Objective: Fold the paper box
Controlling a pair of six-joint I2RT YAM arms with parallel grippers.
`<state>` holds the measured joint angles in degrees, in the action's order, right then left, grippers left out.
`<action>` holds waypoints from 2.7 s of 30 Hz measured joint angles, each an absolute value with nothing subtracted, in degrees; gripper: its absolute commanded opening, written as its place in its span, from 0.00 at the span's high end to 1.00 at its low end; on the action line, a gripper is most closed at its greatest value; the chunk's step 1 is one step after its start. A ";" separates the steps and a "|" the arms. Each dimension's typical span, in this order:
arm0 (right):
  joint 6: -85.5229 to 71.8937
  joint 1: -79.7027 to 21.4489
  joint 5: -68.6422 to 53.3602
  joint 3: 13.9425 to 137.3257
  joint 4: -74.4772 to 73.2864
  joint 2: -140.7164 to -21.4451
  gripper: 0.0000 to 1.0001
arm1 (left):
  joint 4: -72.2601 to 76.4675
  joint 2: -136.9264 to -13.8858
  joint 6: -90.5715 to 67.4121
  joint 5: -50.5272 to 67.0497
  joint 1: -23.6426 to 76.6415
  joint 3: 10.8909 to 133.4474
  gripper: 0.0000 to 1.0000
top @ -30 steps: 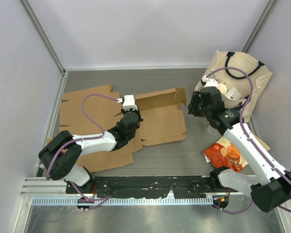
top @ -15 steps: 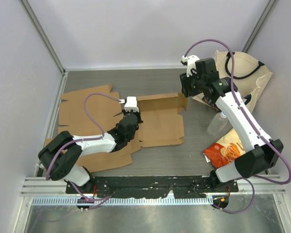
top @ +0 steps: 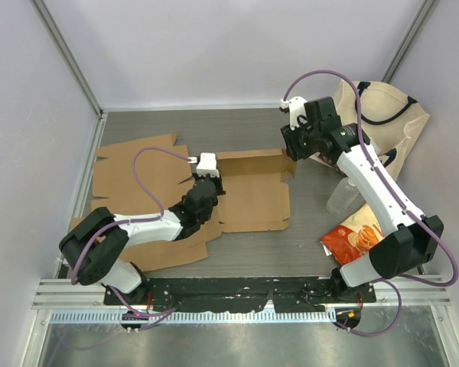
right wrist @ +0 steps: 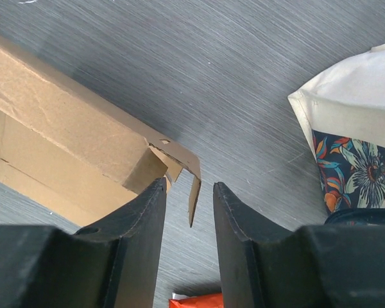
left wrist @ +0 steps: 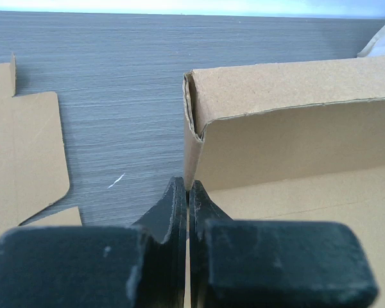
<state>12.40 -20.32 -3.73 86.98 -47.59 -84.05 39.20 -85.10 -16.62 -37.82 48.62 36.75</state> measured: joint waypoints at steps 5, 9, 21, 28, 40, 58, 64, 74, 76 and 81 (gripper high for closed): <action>11.84 -20.10 -4.25 86.83 -47.53 -85.12 0.81 | 39.42 -85.10 -16.21 -37.82 48.62 36.53 1.00; 8.21 -20.01 -4.14 86.74 -47.40 -86.41 0.96 | 40.56 -85.58 -16.01 -37.91 48.62 36.53 1.00; -20.01 -20.01 -0.51 86.17 -47.46 -88.14 0.95 | 50.89 -94.80 -15.22 -39.24 48.62 36.58 1.00; -31.99 -20.03 2.63 78.02 -42.48 -88.36 0.92 | 52.95 -96.84 -14.31 -40.07 49.30 36.58 1.00; -30.74 -20.03 2.46 56.84 -22.72 -79.37 0.81 | 60.71 -99.92 -9.34 -39.57 50.30 33.12 1.00; -23.99 -13.26 -6.55 51.09 -16.23 -65.28 0.43 | 64.25 -100.25 -8.47 -38.48 50.35 30.92 1.00; -20.10 -11.75 -1.04 53.06 -16.82 -65.25 0.50 | 64.20 -100.25 -8.32 -38.48 50.48 30.81 1.00; -11.18 -12.05 0.97 49.17 -15.07 -73.06 0.57 | 64.05 -100.25 -8.21 -38.48 50.50 30.81 1.00; -9.69 -12.49 -0.54 47.83 -14.55 -73.19 0.58 | 64.05 -100.25 -8.23 -38.46 50.50 30.81 1.00; -6.66 -17.52 -3.11 45.15 -9.39 -72.99 0.57 | 64.01 -100.25 -8.25 -38.26 50.50 30.81 1.00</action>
